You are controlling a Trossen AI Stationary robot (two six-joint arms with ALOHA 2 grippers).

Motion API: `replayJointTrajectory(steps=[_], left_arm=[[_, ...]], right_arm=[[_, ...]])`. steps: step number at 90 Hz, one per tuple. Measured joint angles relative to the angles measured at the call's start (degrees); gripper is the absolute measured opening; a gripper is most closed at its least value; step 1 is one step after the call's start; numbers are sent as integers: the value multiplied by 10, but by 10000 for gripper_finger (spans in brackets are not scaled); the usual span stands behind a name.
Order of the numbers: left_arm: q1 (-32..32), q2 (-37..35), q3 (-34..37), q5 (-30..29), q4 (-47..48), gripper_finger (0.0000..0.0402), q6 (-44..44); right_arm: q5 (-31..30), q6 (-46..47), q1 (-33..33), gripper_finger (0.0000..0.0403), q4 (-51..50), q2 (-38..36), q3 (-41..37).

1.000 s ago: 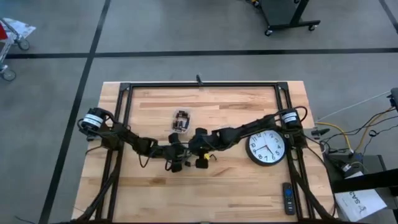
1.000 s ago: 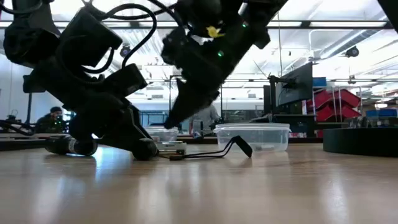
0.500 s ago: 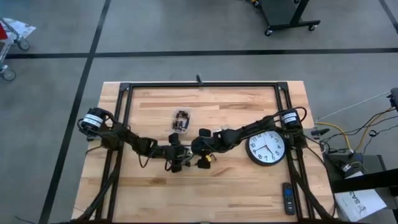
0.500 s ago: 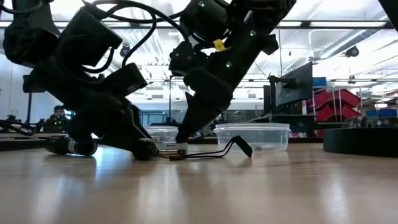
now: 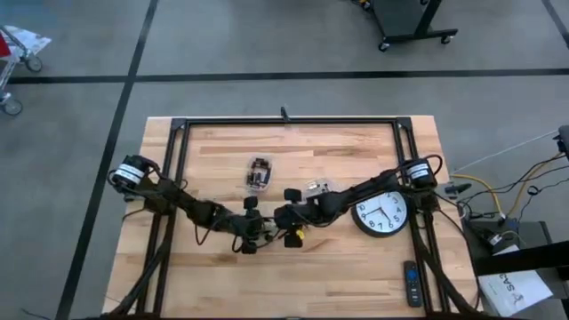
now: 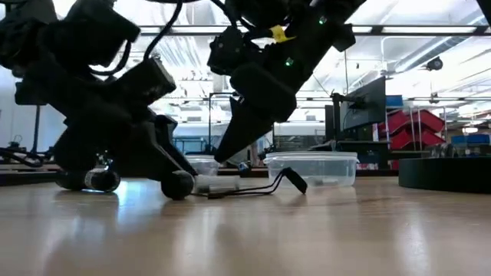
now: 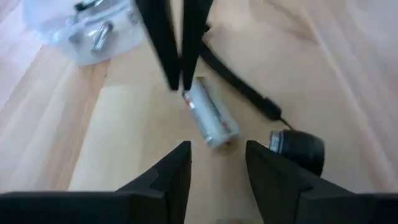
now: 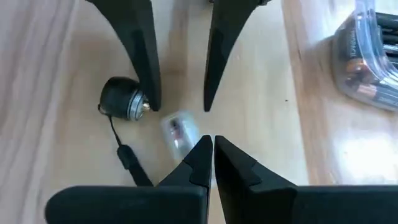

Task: Insert battery
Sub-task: Insert the silver battery into the flashlight's battery compartment

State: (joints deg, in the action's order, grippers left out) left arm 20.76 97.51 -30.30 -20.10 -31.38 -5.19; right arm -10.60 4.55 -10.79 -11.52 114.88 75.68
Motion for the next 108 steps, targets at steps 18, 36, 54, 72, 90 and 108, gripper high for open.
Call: replayJointTrajectory(steps=[18, 36, 54, 72, 90, 108], left_arm=[[8, 0, -21, -1, 42, 123, 0], [8, 0, -21, -3, 52, 124, -33], [9, 0, -19, -3, 53, 147, -104], [11, 3, -18, -5, 45, 188, -132], [12, 44, -18, -5, -9, 224, -134], [12, 75, -18, -21, -58, 232, -129]], right_arm=[[0, 20, -13, 0, -3, 1, 0], [0, 30, -13, 0, -28, -6, 0], [-15, 48, -14, 0, -82, -57, -7], [-75, 61, -13, 0, -136, -125, -47], [-103, 107, 27, 0, -183, -195, -119], [-44, 61, 85, 0, -192, -237, -180]])
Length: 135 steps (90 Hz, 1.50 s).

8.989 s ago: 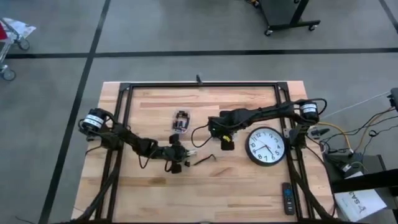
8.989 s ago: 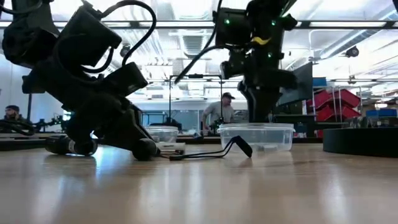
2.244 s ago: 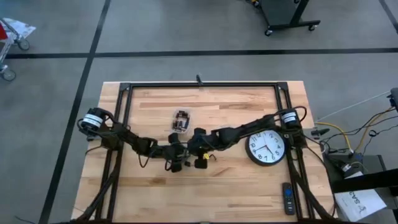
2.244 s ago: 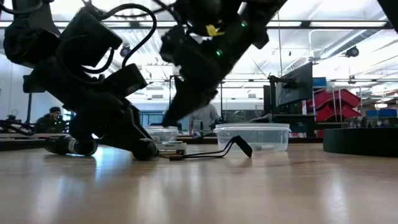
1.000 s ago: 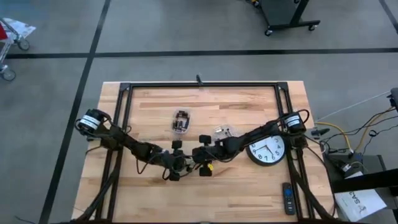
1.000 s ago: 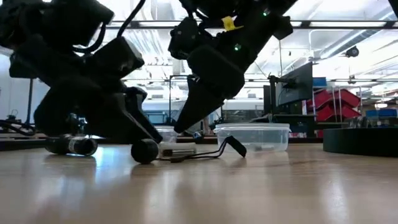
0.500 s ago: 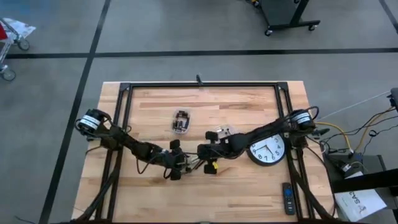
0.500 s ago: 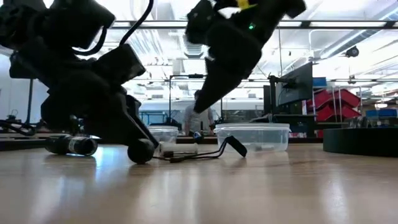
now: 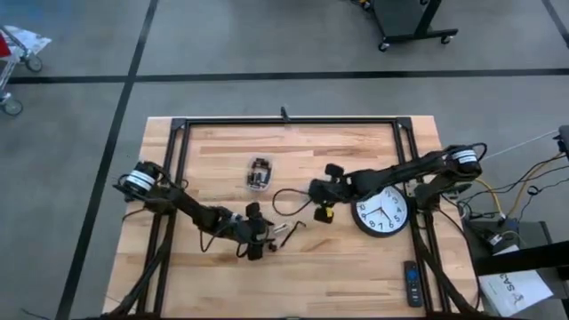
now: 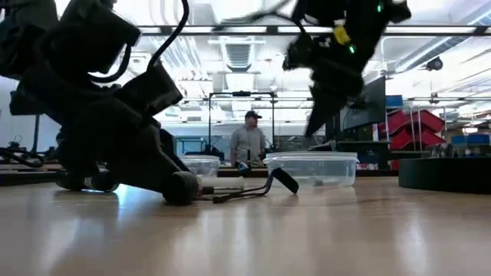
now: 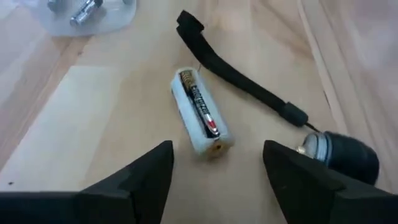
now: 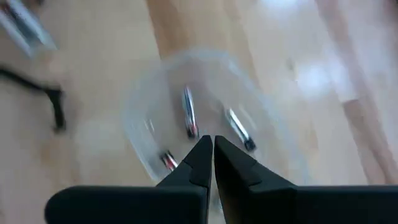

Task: Insert battery
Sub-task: Insert the silver battery into the flashlight's battery compartment

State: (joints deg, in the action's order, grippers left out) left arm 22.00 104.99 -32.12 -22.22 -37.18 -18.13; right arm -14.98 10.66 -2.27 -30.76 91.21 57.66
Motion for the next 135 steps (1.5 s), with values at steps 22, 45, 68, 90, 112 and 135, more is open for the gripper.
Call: replayJointTrajectory(steps=[22, 45, 68, 90, 112, 135], left_arm=[[0, 5, 0, -11, -12, 220, 0], [-2, 5, 0, -34, -11, 218, 2], [-2, 5, 0, -34, -8, 218, -1], [-2, 6, 0, -34, -6, 215, -4], [-2, 5, 0, -34, -6, 215, 0], [-2, 5, 0, -34, -6, 210, -3]], right_arm=[[79, 35, 74, 0, -71, 10, 10], [148, 65, 99, 41, -81, 76, 54], [135, 101, 114, 91, -105, 137, 97], [134, 121, 123, 90, -143, 145, 98], [136, 119, 123, 63, -133, 158, 97], [135, 91, 123, 28, -118, 163, 94]])
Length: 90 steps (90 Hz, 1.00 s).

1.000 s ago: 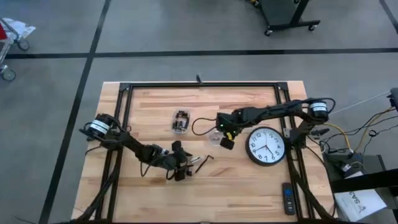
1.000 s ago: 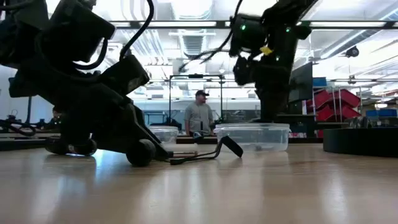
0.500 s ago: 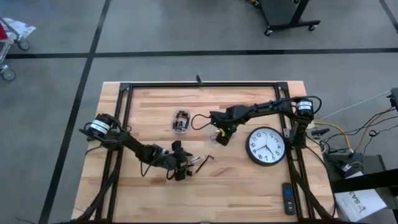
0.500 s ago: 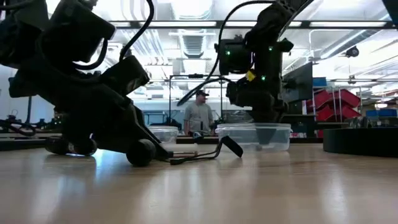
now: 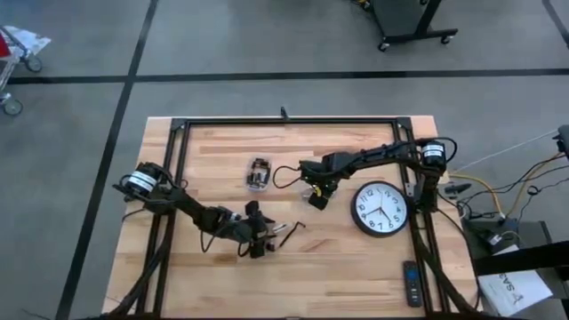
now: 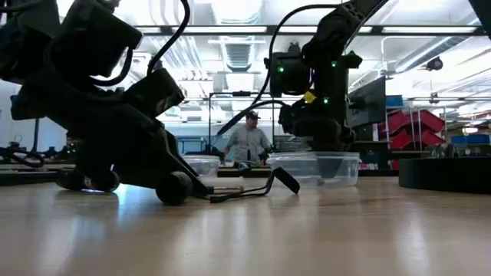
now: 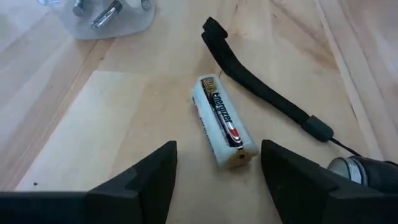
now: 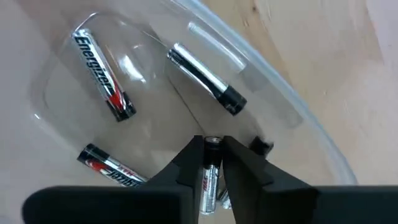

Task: Insert battery
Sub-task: Insert the silver battery into the flashlight's battery compartment

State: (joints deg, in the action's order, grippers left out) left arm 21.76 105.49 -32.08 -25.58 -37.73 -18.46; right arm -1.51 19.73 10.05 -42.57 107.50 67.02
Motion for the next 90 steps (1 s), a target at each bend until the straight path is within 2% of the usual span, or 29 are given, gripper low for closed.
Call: replayJointTrajectory(steps=[11, 29, 41, 65, 90], left_arm=[[0, 0, 0, 0, 0, 212, -5], [0, 0, 0, 0, 0, 208, -7], [0, 0, 0, 1, 3, 210, -7], [-1, -2, 0, 2, 8, 214, -9], [-3, -6, 2, 6, 17, 212, -7]], right_arm=[[0, -13, 0, 8, 0, -9, -2], [-40, -39, -18, 3, 6, -48, 14], [-46, -58, -38, 1, 24, -59, 27], [-24, -134, -113, 0, 181, -70, 29], [6, -174, -165, 0, 338, -19, 27]])
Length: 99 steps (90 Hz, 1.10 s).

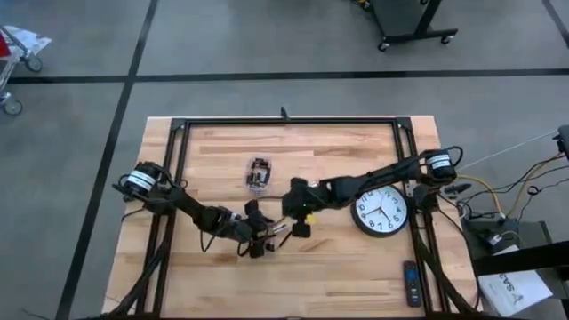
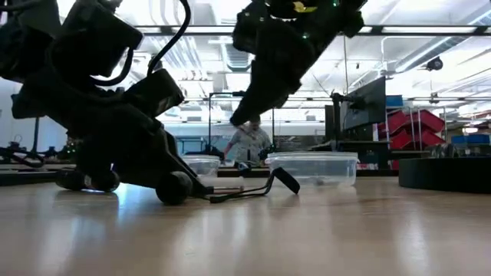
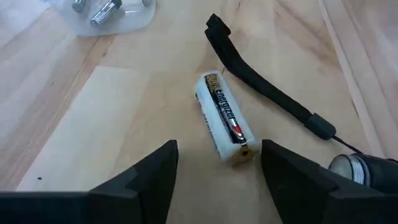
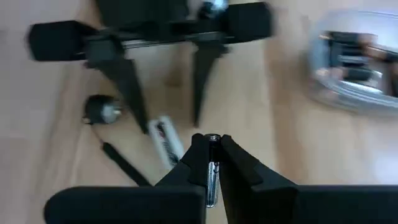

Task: Insert battery
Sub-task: Insert the silver battery into the flashlight's battery compartment

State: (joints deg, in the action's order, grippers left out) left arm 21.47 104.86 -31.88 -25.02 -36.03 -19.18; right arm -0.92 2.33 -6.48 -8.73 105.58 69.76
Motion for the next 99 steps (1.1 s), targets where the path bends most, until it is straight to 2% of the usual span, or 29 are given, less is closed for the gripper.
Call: replayJointTrajectory(steps=[29, 55, 99], left_arm=[[0, 0, 0, 2, 0, 216, 3], [0, 0, 1, 3, 0, 212, 2], [-1, -9, 2, 7, 8, 207, 4]], right_arm=[[14, -14, -18, 0, 84, 54, 0], [11, -47, -18, 3, 108, 89, 0], [-6, -34, -19, 1, 82, 55, 0]])
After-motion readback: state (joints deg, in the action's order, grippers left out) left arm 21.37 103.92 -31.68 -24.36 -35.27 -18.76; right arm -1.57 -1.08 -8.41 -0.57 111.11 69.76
